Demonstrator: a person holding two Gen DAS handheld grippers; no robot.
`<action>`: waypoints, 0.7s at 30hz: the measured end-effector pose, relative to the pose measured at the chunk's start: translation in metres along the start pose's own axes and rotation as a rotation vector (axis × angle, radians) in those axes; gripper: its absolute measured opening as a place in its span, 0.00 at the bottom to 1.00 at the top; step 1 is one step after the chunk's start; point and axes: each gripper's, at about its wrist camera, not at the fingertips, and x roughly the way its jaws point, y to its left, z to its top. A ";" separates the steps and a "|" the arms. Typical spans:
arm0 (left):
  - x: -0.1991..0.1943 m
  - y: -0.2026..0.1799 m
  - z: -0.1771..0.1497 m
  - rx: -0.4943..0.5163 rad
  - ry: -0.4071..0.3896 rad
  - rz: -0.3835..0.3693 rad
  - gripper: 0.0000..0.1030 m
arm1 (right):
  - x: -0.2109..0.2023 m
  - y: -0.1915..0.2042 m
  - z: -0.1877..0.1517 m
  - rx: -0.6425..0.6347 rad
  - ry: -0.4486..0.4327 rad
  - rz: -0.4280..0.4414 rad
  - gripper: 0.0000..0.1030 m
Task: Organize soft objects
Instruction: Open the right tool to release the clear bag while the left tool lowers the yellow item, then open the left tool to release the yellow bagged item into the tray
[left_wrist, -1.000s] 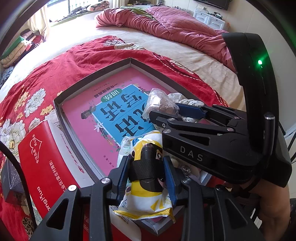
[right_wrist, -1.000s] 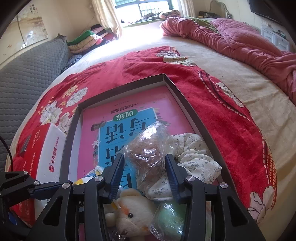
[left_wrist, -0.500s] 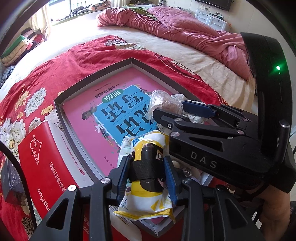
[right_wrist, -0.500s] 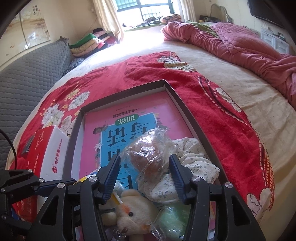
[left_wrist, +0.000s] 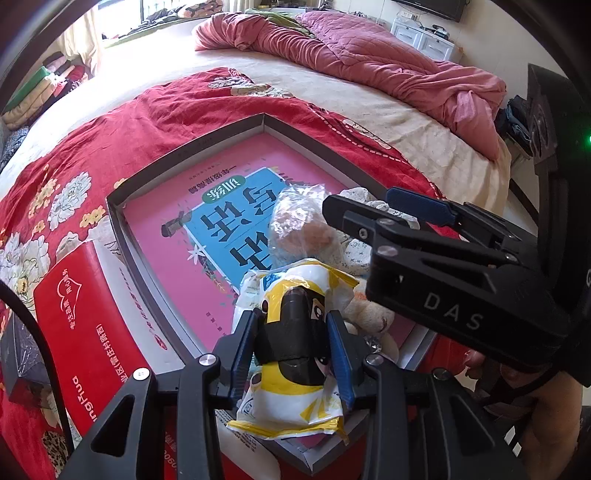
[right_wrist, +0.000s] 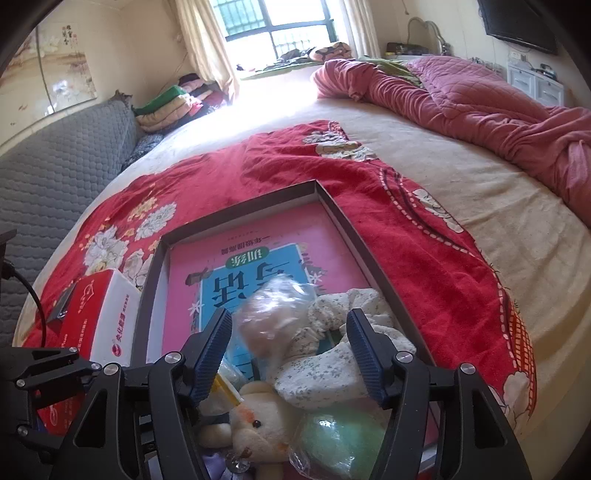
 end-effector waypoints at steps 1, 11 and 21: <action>0.000 0.000 0.000 0.000 0.001 0.001 0.38 | -0.002 -0.002 0.001 0.010 -0.008 -0.001 0.65; 0.002 -0.006 0.000 0.020 0.007 0.013 0.44 | -0.015 -0.012 -0.001 0.057 -0.032 0.002 0.69; -0.005 -0.005 -0.003 0.014 -0.001 0.033 0.57 | -0.027 -0.010 -0.002 0.036 -0.050 -0.021 0.70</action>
